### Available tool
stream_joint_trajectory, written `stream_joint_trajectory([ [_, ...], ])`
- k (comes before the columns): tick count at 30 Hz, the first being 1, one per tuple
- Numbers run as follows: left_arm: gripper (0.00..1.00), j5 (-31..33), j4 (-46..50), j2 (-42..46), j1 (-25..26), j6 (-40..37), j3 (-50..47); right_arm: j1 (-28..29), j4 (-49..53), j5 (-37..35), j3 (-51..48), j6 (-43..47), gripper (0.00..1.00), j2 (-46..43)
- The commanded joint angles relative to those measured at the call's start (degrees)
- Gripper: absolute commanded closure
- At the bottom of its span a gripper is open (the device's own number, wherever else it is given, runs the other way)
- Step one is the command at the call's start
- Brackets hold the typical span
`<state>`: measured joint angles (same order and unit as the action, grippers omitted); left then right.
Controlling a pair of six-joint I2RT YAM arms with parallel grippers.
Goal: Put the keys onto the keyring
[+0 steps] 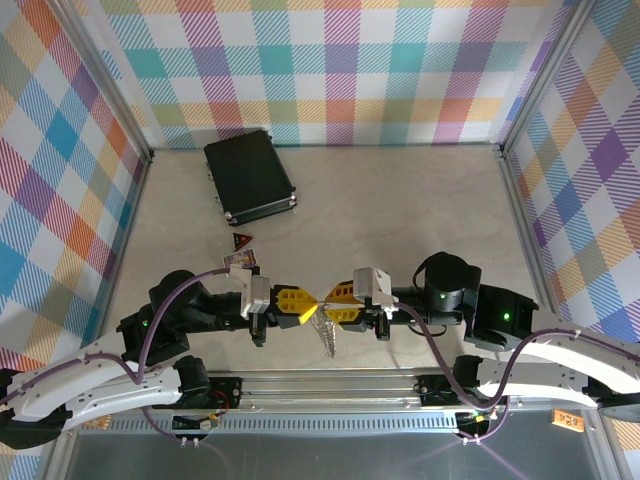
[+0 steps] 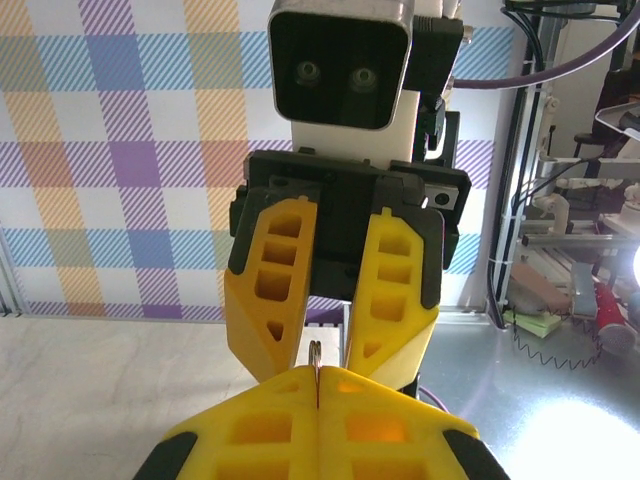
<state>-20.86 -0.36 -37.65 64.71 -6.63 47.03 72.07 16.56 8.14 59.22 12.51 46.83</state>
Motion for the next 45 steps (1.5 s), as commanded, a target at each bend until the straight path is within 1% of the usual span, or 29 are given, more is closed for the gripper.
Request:
stream_joint_trajectory([
  [1,1.00,-1.72,-4.64,0.31,-0.20,1.35,-0.57,0.17,-2.95,1.44,-0.84,-1.06,0.76,-0.78],
  [5,1.00,-1.81,-5.18,0.10,-0.20,1.58,-0.81,0.18,-3.34,2.58,-0.95,-1.17,0.76,-0.43],
  [12,1.00,-2.86,-4.94,-0.32,-0.20,1.49,-0.71,0.17,-4.17,2.31,-1.30,-1.34,0.80,-0.19],
  [15,1.00,-3.04,-4.15,-0.42,-0.20,0.94,-0.60,0.17,-3.79,1.84,-1.05,-1.05,0.89,0.29],
  [17,1.00,-3.13,-3.32,-0.56,-0.20,0.59,-0.29,0.17,-2.93,0.91,-0.46,-0.70,0.97,0.77],
  [19,1.00,-2.77,-1.13,-0.85,-0.20,-0.26,0.56,0.17,-1.15,-0.27,0.46,-0.24,1.00,1.26],
  [22,1.00,0.15,5.48,-1.21,-0.20,-3.36,2.69,0.18,2.69,-2.08,2.60,0.95,1.00,2.02],
  [23,0.97,1.79,7.99,-1.49,-0.20,-4.49,3.50,0.17,4.38,-2.57,3.50,1.55,1.00,2.40],
  [24,0.91,3.50,10.63,-1.75,-0.22,-5.66,4.37,0.17,6.06,-3.15,4.52,2.15,1.00,2.81],
  [25,0.87,4.44,12.77,-2.02,-0.21,-6.72,5.07,0.17,7.55,-3.38,5.43,2.67,1.00,3.19],
  [26,0.85,5.28,14.93,-2.45,-0.20,-7.81,5.87,0.19,9.29,-3.56,6.53,3.32,1.00,3.78],
  [29,0.83,6.73,19.66,-3.33,-0.24,-9.54,7.17,0.17,14.00,-3.28,9.57,4.90,1.00,5.74],
  [32,0.84,7.84,21.03,-3.83,-0.22,-10.52,7.73,0.17,16.88,-3.01,11.67,5.84,1.00,7.59],
  [38,0.87,8.58,20.78,-4.45,-0.20,-10.52,7.57,0.20,22.03,-1.96,14.94,6.71,1.00,11.14],
  [41,0.87,8.47,21.19,-4.61,-0.20,-10.75,7.56,0.20,23.18,-0.34,15.53,7.07,1.00,11.99],
  [45,0.87,8.47,21.21,-4.54,-0.20,-10.91,7.38,0.17,25.13,-0.19,16.62,7.39,1.00,13.52],
])
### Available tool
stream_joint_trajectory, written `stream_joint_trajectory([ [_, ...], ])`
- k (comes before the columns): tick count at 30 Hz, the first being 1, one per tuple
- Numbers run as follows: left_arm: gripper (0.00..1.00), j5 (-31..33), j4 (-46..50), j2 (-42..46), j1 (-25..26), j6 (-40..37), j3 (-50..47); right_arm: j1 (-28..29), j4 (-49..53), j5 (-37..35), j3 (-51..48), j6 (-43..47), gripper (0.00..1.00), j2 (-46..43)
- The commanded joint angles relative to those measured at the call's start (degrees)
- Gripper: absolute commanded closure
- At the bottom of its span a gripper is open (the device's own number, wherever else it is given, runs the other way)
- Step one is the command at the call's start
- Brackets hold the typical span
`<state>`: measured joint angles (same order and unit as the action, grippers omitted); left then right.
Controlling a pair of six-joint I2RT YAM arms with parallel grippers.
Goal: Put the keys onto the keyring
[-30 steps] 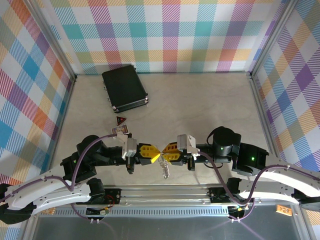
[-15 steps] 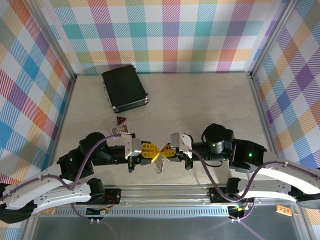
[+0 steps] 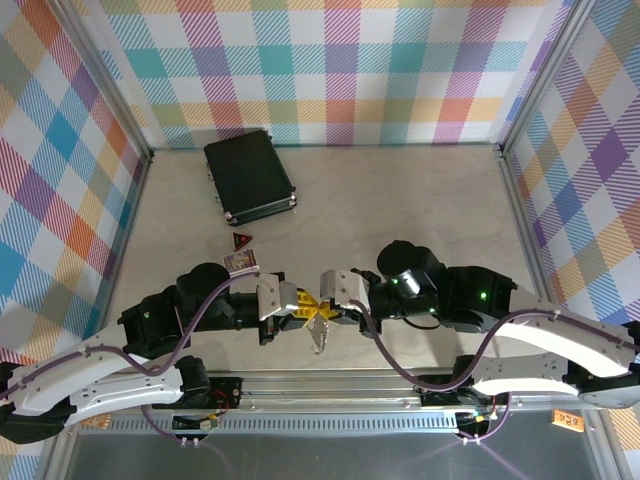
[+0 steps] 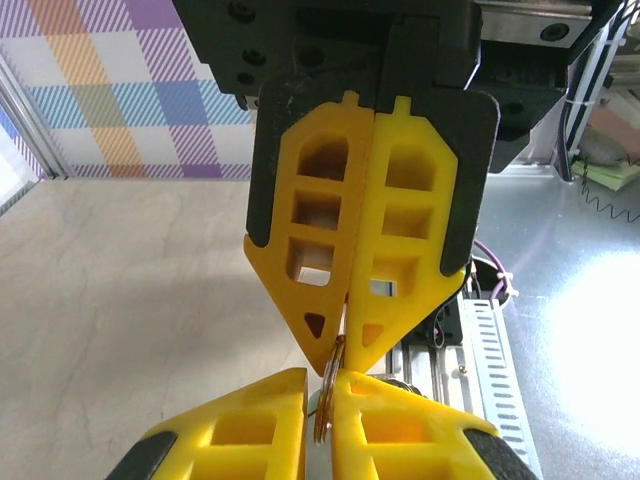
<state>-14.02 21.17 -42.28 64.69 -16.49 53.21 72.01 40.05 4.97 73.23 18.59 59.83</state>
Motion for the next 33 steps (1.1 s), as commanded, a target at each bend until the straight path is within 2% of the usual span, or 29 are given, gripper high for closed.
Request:
stream_joint_trajectory([
  [1,0.87,1.63,-0.35,0.06,-0.17,-1.00,1.11,0.24,1.69,3.17,2.74,1.42,1.00,0.70],
  [3,0.96,1.41,-0.60,0.09,-0.17,-1.03,1.04,0.20,1.79,3.83,2.79,1.54,1.00,0.81],
  [5,1.00,1.28,-1.00,0.18,-0.17,-0.93,0.85,0.24,1.98,4.08,2.94,1.53,1.00,0.90],
  [11,1.00,0.37,-2.88,1.27,-0.17,0.45,1.02,0.24,-1.35,4.09,1.05,0.03,0.99,-0.87],
  [14,1.00,-1.14,-6.88,2.33,-0.17,2.06,0.26,0.24,-7.23,5.74,-2.57,-1.73,0.88,-3.40],
  [18,1.00,-4.20,-13.06,3.07,-0.18,4.81,-1.71,0.24,-12.21,7.19,-5.37,-3.62,0.84,-5.13],
  [25,1.00,-8.09,-24.14,2.03,-0.17,9.37,-5.73,0.20,-16.70,7.02,-7.61,-4.75,0.85,-6.79],
  [33,1.00,-10.96,-36.10,1.25,-0.18,15.84,-10.16,0.26,-18.58,5.01,-9.46,-4.46,0.96,-9.60],
])
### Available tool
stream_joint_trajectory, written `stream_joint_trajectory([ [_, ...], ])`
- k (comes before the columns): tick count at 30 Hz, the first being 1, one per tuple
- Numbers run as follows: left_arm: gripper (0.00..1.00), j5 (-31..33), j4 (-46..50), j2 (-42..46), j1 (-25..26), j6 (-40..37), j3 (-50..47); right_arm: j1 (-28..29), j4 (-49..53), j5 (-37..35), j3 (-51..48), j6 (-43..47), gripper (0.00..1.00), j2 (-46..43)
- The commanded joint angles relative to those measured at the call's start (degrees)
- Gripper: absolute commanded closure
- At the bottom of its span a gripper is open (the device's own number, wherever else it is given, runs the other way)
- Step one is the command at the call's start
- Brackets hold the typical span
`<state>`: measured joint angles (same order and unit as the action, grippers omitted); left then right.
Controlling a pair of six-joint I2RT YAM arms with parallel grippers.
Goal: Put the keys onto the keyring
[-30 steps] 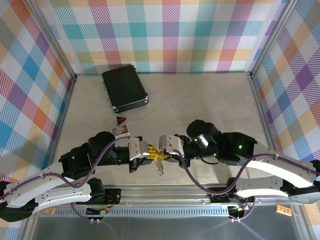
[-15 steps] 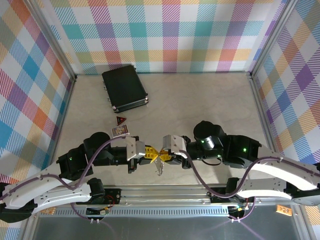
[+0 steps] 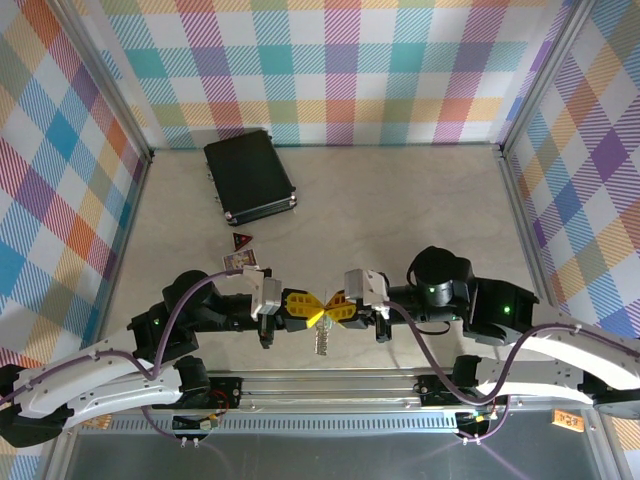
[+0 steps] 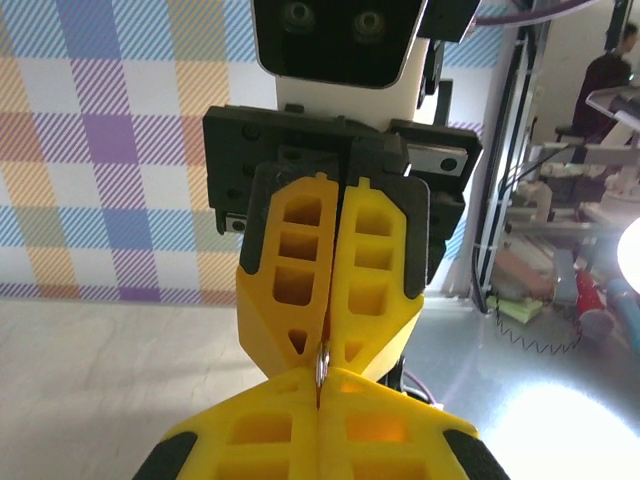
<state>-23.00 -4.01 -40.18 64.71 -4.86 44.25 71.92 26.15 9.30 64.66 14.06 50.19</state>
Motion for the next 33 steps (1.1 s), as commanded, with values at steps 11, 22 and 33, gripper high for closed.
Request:
stream_joint_trajectory([
  [11,0.84,7.18,6.33,-0.95,-0.26,-4.49,3.94,0.33,1.00,-3.54,0.99,1.92,1.00,-1.85],
  [22,0.84,12.36,22.78,-4.01,-0.25,-12.33,10.25,0.39,12.38,-4.56,7.92,3.99,1.00,5.84],
  [33,1.00,10.63,16.32,-1.56,-0.20,-10.37,7.06,0.41,10.13,-5.44,7.05,2.64,1.00,6.22],
])
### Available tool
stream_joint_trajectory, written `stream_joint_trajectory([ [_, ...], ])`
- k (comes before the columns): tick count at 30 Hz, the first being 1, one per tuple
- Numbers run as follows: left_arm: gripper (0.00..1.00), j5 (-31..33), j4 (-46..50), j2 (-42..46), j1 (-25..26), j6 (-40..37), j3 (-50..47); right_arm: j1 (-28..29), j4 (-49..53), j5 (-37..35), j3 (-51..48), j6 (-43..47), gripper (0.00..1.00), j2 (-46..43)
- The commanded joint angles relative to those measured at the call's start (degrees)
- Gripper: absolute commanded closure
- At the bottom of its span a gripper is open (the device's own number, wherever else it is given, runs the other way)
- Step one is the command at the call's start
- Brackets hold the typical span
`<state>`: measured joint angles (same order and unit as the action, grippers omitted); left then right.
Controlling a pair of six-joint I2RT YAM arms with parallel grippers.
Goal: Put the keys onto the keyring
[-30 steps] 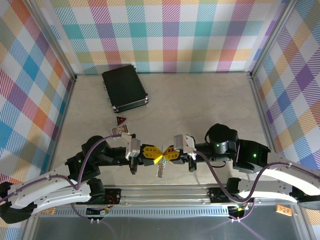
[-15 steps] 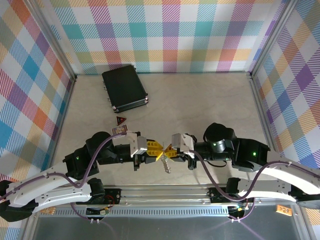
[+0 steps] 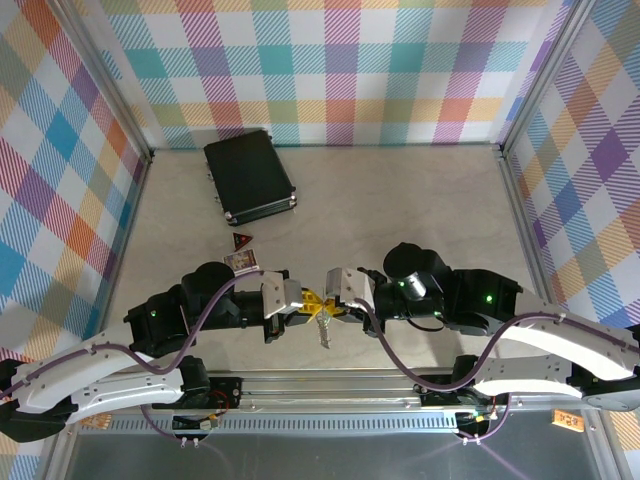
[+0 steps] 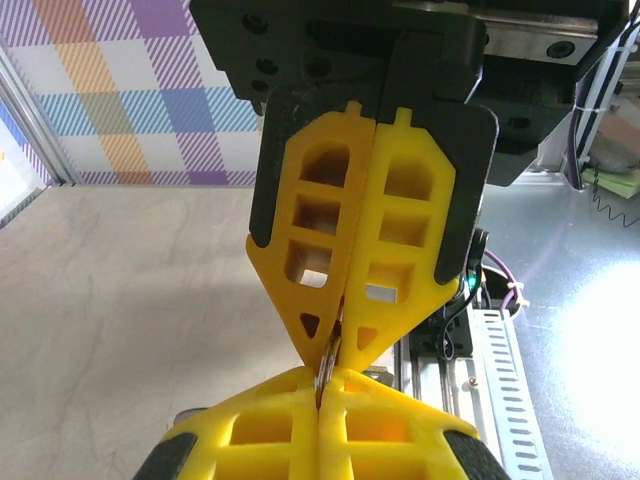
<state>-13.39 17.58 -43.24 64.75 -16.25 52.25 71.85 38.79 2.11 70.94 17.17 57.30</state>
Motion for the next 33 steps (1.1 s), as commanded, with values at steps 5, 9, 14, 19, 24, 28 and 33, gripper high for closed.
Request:
stream_joint_trajectory([
  [5,1.00,-1.91,-10.58,3.38,-0.29,3.40,-2.41,0.46,-8.36,2.45,-3.13,-2.77,0.84,-3.72],
  [9,1.00,-4.26,-15.50,3.89,-0.25,5.86,-4.01,0.48,-12.13,3.47,-5.90,-4.28,0.80,-6.05],
  [14,1.00,-6.80,-19.62,3.16,-0.24,8.37,-5.25,0.47,-14.49,4.22,-7.81,-5.19,0.79,-8.09],
  [19,1.00,-8.29,-22.16,3.25,-0.30,9.83,-5.96,0.41,-14.70,4.15,-8.01,-5.39,0.80,-8.69],
  [24,1.00,-9.55,-23.46,3.78,-0.24,10.70,-6.15,0.41,-14.71,4.04,-8.35,-5.39,0.79,-9.07],
  [28,1.00,-9.82,-23.82,4.15,-0.24,10.95,-5.92,0.43,-14.81,4.08,-8.84,-5.48,0.77,-9.65],
  [33,1.00,-10.33,-24.09,3.97,-0.24,11.08,-5.72,0.47,-15.27,3.96,-9.59,-5.65,0.78,-10.77],
])
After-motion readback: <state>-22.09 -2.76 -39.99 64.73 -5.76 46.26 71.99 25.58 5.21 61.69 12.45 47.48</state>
